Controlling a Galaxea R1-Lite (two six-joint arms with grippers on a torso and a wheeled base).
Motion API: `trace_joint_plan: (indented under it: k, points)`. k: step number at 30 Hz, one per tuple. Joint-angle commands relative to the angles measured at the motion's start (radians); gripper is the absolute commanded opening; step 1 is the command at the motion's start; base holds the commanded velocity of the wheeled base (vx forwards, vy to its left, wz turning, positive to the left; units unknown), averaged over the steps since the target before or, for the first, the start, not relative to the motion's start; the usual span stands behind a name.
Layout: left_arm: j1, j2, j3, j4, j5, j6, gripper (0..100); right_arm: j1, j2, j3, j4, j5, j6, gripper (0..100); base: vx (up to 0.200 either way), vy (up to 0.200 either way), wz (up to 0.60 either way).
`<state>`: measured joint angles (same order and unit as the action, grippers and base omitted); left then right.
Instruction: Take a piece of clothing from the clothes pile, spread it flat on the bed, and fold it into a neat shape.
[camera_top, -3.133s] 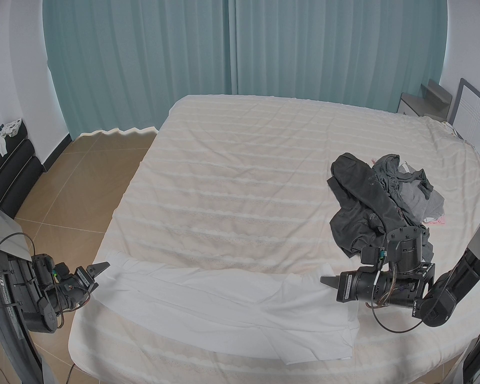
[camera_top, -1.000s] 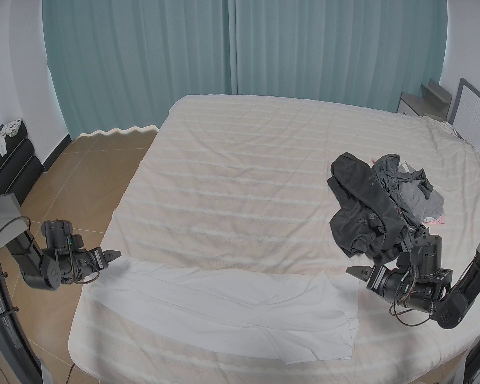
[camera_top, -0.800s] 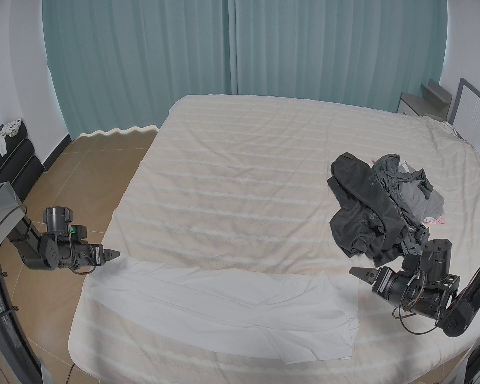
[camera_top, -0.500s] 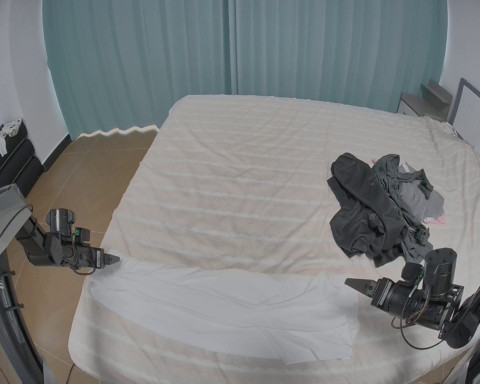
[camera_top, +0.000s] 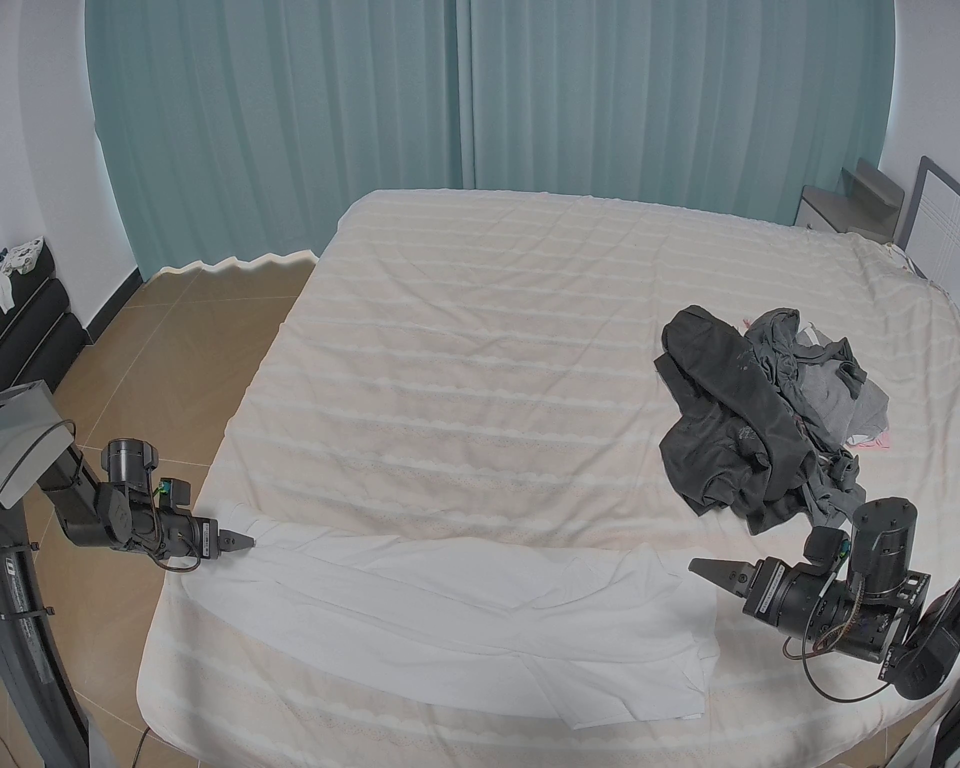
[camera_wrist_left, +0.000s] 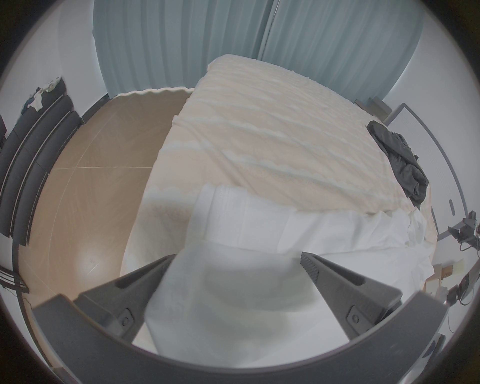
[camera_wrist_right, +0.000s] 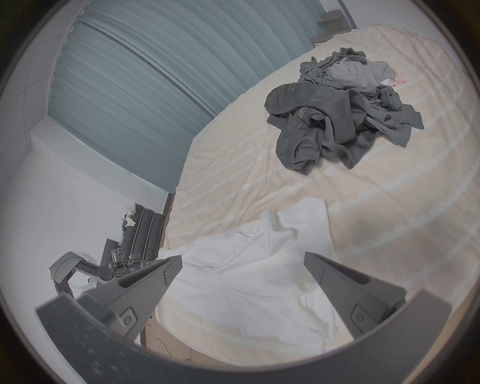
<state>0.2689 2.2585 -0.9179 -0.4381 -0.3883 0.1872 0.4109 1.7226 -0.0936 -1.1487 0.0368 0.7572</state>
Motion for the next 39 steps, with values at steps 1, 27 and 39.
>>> trace_joint_plan:
  k: [1, 27, 39]
  points:
    - [0.0, 0.004, 0.005, -0.001, -0.003, 0.0, 100, 0.002, 0.003, 0.0, 0.0, 0.002, 0.001, 100, 0.0, 0.0, 0.0]
    - [-0.074, 0.062, 0.048, -0.051, 0.006, -0.023, 100, 0.017, 0.0, 0.006, -0.002, -0.002, 0.001, 100, 0.0, 0.0, 0.0]
    - [-0.074, 0.07, 0.048, -0.051, -0.003, -0.028, 0, 0.017, 0.008, 0.008, -0.002, 0.0, 0.002, 100, 0.0, 0.0, 0.0]
